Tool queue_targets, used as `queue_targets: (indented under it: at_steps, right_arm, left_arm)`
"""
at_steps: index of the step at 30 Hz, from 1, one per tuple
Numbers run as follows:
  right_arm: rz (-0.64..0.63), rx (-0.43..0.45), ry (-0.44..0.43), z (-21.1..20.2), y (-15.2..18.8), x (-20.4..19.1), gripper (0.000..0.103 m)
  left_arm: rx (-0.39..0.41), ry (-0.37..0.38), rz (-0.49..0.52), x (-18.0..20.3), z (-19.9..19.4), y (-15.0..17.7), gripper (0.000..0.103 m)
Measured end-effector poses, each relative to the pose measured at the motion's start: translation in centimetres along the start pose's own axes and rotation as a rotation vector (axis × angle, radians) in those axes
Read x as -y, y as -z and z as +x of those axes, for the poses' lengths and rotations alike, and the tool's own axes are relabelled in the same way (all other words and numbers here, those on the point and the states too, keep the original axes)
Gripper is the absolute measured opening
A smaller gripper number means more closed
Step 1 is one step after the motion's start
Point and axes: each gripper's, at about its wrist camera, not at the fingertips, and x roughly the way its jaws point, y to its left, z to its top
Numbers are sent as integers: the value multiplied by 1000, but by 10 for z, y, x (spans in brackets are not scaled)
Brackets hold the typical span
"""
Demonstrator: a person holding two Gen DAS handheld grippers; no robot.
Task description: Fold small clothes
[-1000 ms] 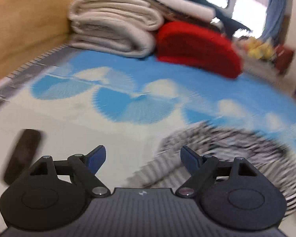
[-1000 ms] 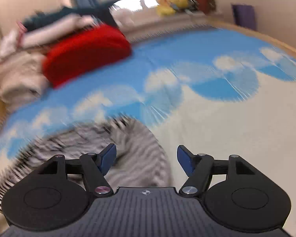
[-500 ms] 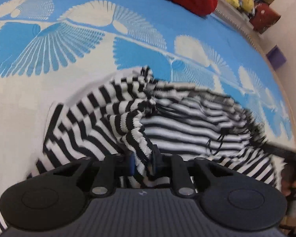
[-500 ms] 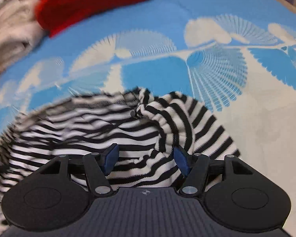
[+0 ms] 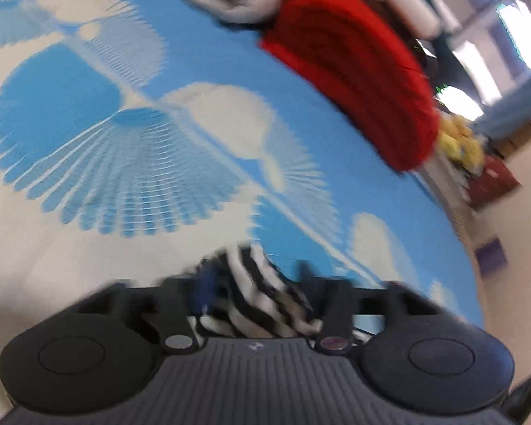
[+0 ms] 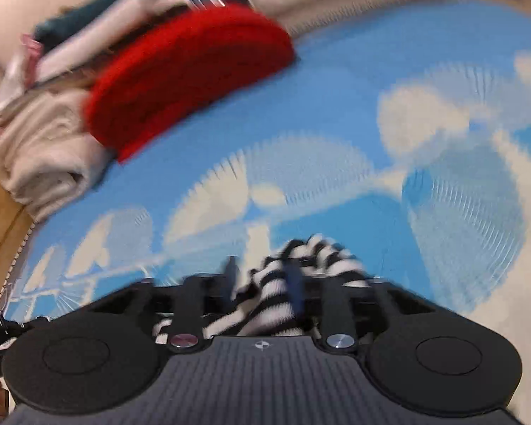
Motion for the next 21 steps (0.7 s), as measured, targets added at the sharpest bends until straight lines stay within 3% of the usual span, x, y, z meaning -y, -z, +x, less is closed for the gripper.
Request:
queue_targets:
  at_steps: [1,2,8,12,16,18,21]
  right_arm:
    - [-41,19,5,0,3,-2,43]
    - [-83,29,6,-1,3,-5,44]
    - [12,11,-54,-38,-26,2,60]
    - [63,-63,-60,-53,-41,7,64]
    - [-100,-94,23,-65,-36,-2,64]
    - [-198,-85,64,-65,-30,-7,64]
    - [-213,-92,98,-52,-22,-1,64]
  left_arm:
    - [16,-35,-11,-5,1,0,87]
    - [37,-60,-5,-9,1,-1,92]
    - [51,-63,81,-7,-32,-19,93]
    - [63,-111,250,2,-69,-22,93]
    - [26,-151,458,3,-89,-12,93]
    - [-26,-107,492,-5,-89,-6,93]
    - [-122,-51,492,-18,-74,5,93]
